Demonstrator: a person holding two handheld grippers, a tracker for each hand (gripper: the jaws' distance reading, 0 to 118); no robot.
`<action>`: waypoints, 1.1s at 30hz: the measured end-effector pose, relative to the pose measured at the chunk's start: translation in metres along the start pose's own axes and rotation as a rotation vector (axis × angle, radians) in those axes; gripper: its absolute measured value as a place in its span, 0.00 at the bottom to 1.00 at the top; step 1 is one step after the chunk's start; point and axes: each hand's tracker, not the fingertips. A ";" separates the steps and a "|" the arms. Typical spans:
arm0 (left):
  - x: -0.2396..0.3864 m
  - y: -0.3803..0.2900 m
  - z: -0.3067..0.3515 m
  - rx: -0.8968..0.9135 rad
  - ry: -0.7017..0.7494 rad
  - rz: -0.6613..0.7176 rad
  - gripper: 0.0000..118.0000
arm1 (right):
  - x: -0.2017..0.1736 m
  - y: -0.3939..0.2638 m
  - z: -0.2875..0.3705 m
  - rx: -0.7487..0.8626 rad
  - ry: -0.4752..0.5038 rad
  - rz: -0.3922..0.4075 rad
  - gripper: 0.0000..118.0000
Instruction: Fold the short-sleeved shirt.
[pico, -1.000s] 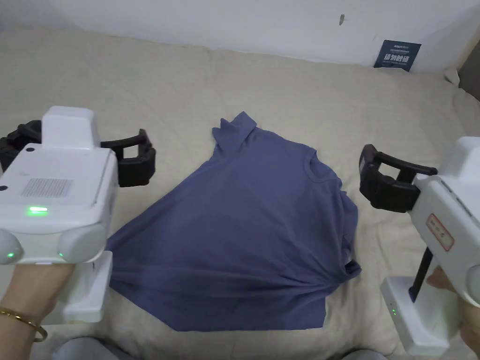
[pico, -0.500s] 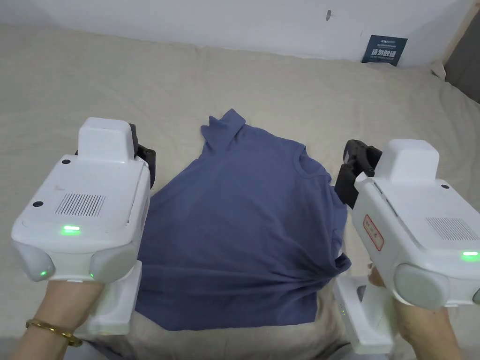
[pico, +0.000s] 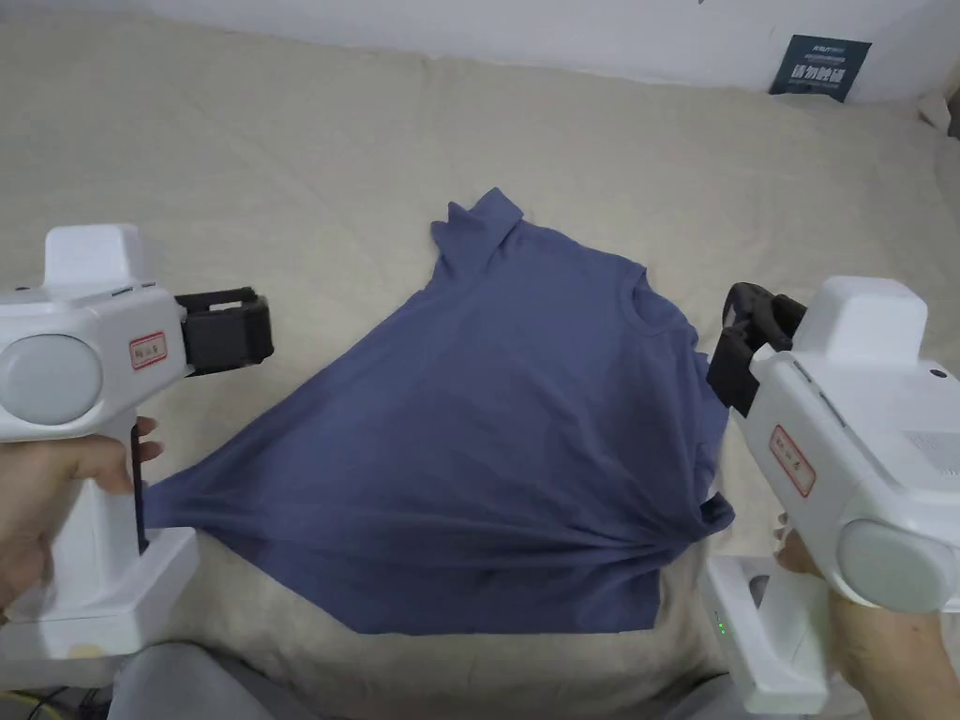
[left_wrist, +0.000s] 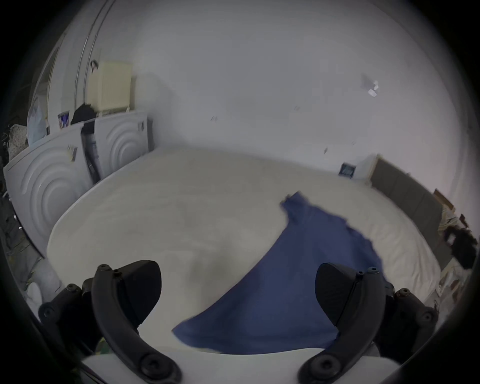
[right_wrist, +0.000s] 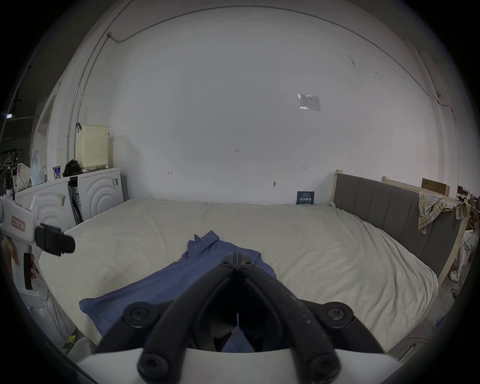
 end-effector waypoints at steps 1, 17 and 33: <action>-0.009 -0.008 -0.009 -0.042 0.034 -0.003 1.00 | 0.000 -0.001 -0.001 -0.008 -0.002 -0.003 0.01; -0.036 -0.088 -0.103 -0.514 0.101 0.129 0.48 | -0.003 -0.023 -0.028 -0.129 -0.013 -0.001 0.01; -0.013 -0.045 -0.030 -0.188 0.036 0.102 0.04 | 0.023 0.034 -0.105 -0.273 0.068 -0.010 0.20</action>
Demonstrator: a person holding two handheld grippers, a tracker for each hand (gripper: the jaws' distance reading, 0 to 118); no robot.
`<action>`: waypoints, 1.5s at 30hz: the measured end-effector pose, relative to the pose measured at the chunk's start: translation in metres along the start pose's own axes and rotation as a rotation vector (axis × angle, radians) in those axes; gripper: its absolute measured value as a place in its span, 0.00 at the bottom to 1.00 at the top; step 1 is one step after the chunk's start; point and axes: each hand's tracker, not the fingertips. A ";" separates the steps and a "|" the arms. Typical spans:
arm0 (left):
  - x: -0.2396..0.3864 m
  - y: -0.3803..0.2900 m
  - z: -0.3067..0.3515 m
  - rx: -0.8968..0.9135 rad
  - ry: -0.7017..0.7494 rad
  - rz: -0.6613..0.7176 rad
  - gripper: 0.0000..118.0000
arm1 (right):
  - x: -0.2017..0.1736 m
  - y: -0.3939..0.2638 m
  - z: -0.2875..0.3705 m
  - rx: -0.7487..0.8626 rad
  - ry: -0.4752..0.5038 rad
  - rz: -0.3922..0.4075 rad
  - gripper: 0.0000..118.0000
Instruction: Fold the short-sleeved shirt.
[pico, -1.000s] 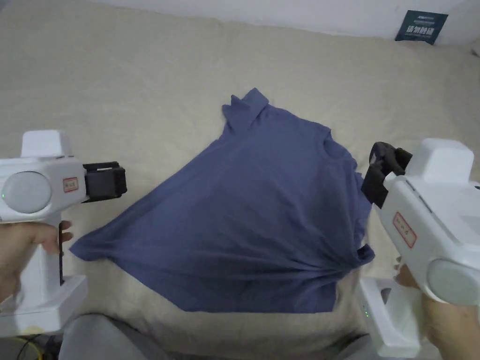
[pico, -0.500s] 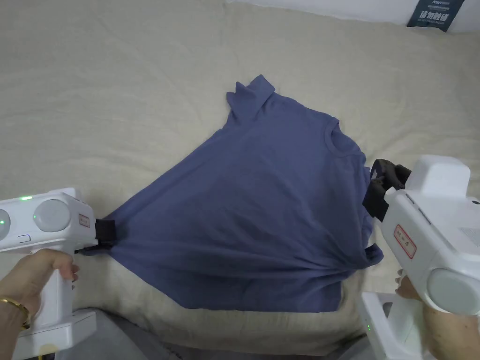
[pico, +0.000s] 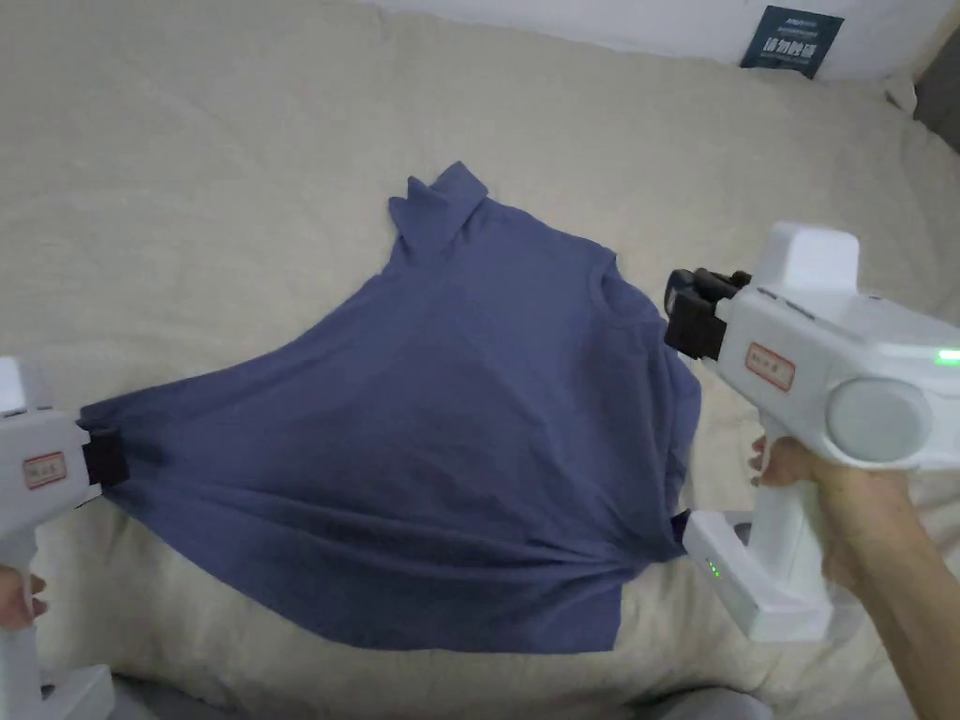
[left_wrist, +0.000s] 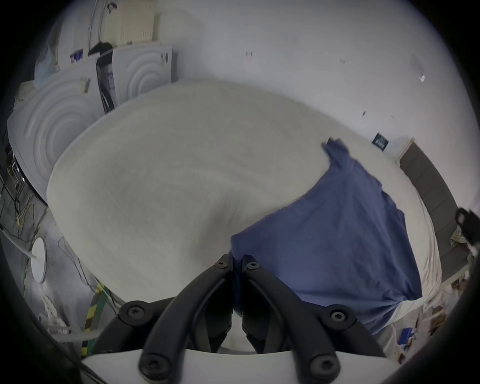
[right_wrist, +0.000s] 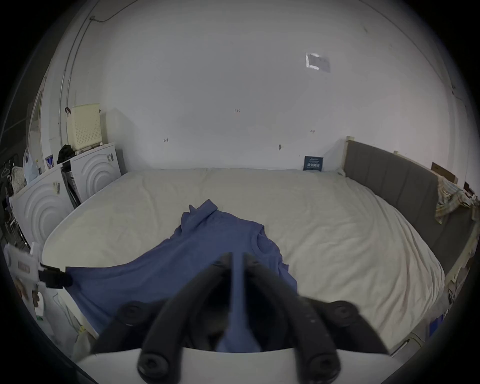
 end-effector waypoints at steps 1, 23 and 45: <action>0.003 0.000 0.004 0.022 0.009 -0.025 0.04 | 0.002 0.013 -0.012 -0.020 0.024 0.011 0.39; -0.008 0.016 -0.056 -0.102 0.069 0.149 0.04 | -0.059 0.113 -0.414 -0.548 0.004 0.275 1.00; -0.002 0.000 -0.065 -0.116 0.124 0.154 0.05 | -0.043 0.148 -0.342 -0.477 0.100 0.169 0.04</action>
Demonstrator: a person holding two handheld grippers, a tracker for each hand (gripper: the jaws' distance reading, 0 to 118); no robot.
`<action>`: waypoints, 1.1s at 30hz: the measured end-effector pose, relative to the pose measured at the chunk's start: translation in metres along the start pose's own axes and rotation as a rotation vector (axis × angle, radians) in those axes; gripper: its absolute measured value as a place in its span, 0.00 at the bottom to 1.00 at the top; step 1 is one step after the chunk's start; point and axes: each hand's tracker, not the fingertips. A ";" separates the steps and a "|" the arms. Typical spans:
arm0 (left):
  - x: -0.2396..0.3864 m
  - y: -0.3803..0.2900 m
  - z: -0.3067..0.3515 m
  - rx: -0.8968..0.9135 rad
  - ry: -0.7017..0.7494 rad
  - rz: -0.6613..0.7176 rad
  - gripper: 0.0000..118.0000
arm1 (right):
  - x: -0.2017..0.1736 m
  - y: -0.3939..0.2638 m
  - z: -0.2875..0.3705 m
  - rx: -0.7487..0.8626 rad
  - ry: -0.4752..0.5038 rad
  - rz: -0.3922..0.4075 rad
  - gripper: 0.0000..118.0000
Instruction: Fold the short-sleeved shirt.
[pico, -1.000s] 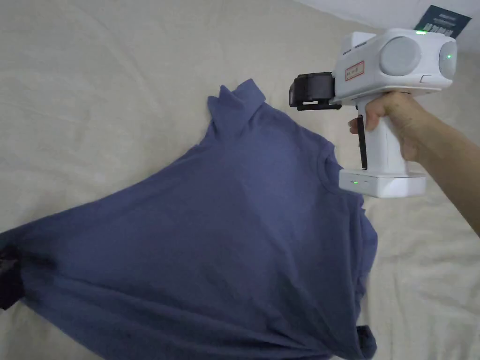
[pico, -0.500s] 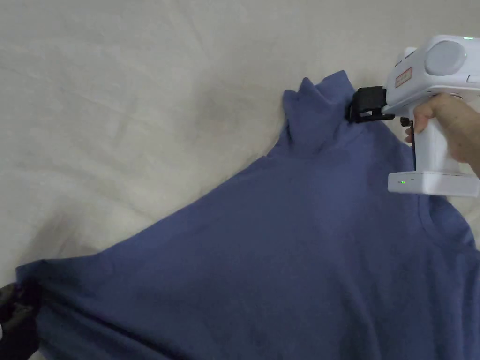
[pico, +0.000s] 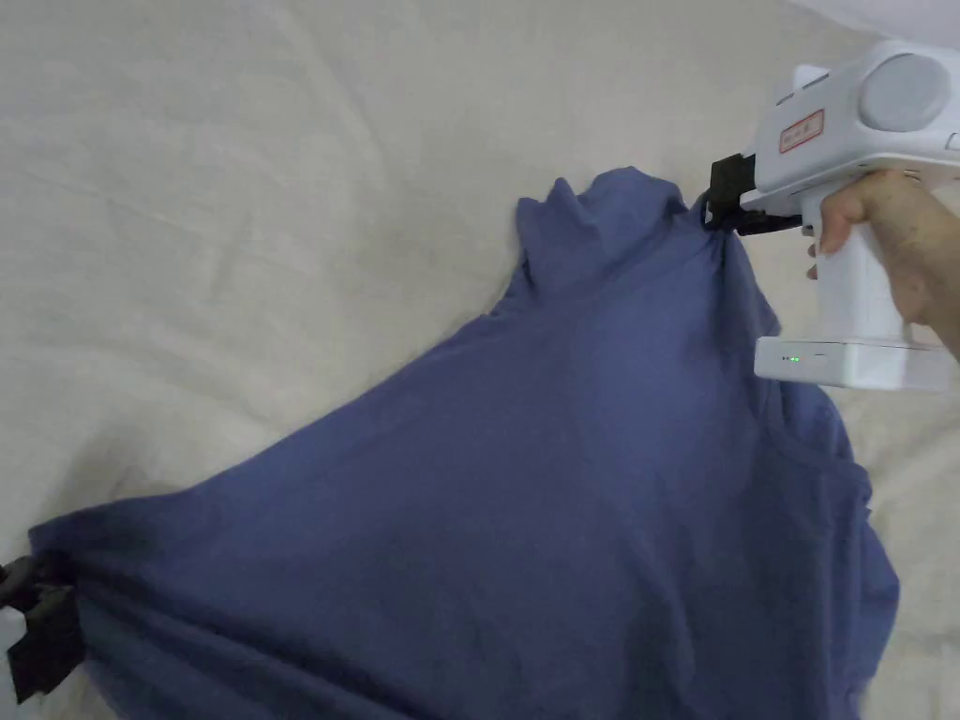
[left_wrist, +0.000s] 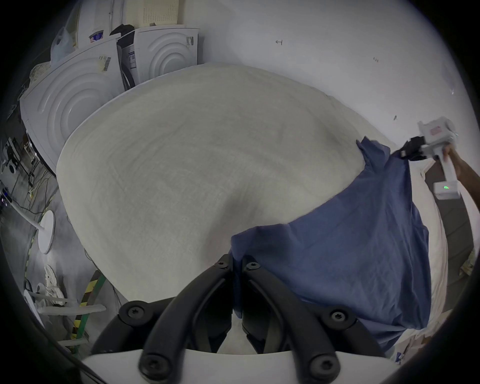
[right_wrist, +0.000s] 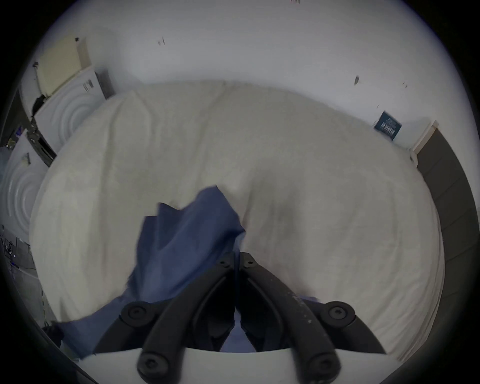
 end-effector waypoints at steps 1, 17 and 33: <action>0.001 0.000 0.003 0.017 -0.001 0.002 0.05 | 0.007 -0.005 0.030 0.028 0.026 -0.018 0.04; 0.025 0.038 0.133 0.382 -0.222 0.027 0.05 | 0.081 -0.199 0.441 0.476 0.011 -0.200 0.04; 0.012 0.164 0.332 0.814 -0.431 -0.069 0.05 | 0.102 -0.274 0.597 0.729 -0.030 -0.338 0.04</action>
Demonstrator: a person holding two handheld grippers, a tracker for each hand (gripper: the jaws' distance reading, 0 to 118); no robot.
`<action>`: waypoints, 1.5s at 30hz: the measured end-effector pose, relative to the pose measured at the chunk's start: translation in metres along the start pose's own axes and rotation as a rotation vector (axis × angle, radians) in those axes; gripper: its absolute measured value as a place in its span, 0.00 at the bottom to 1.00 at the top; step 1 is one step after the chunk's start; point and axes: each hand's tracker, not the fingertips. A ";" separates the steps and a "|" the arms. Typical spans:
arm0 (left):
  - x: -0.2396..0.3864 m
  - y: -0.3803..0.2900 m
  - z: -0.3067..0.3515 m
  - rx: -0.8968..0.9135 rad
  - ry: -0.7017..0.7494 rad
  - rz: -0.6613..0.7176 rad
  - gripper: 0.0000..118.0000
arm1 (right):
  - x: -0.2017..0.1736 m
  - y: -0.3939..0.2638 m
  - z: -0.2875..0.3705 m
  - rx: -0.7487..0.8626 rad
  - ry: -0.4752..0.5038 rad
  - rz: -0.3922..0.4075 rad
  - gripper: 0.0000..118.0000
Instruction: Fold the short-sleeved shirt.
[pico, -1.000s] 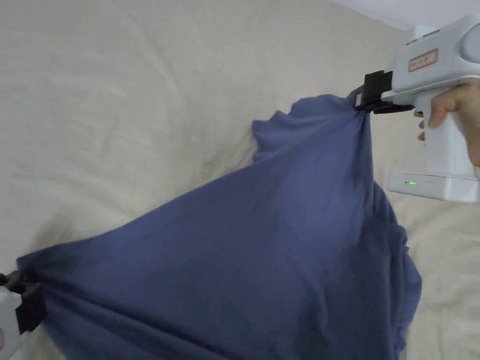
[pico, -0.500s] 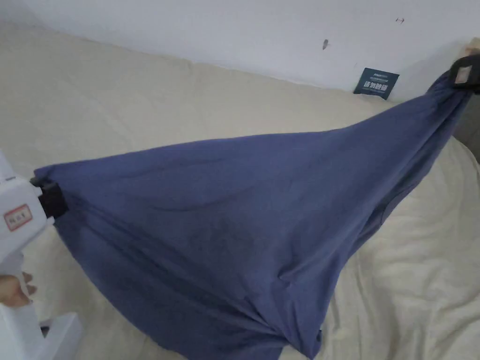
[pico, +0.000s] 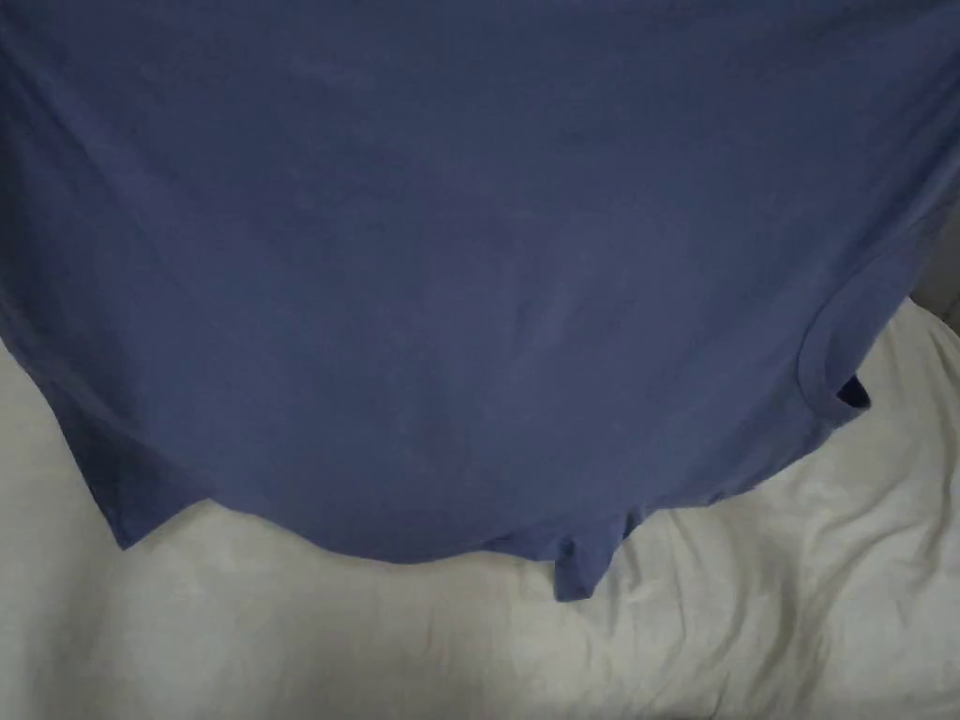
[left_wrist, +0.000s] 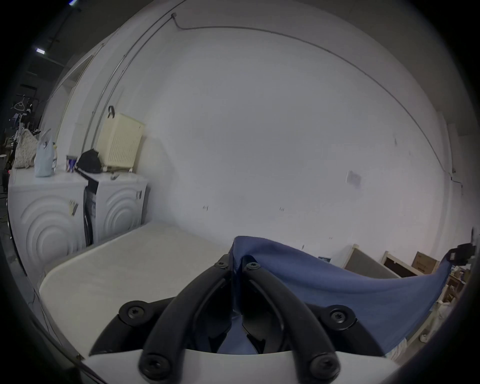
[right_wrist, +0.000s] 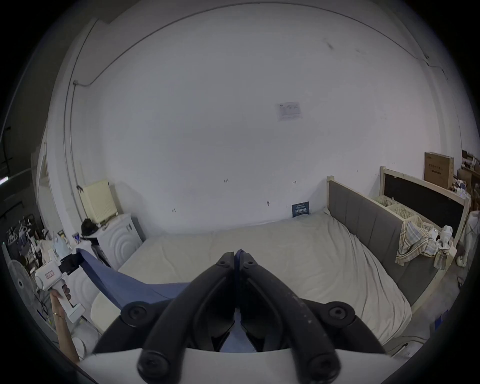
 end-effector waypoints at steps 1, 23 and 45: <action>0.001 0.010 -0.001 0.006 -0.006 -0.001 0.05 | -0.002 0.006 0.001 0.006 0.000 -0.003 0.04; 0.056 0.110 -0.211 -0.030 0.220 -0.213 0.05 | -0.052 0.161 -0.202 0.118 -0.227 0.050 0.04; 0.044 0.063 -0.379 0.059 0.280 -0.265 0.05 | -0.112 0.151 -0.363 0.220 -0.245 -0.017 0.04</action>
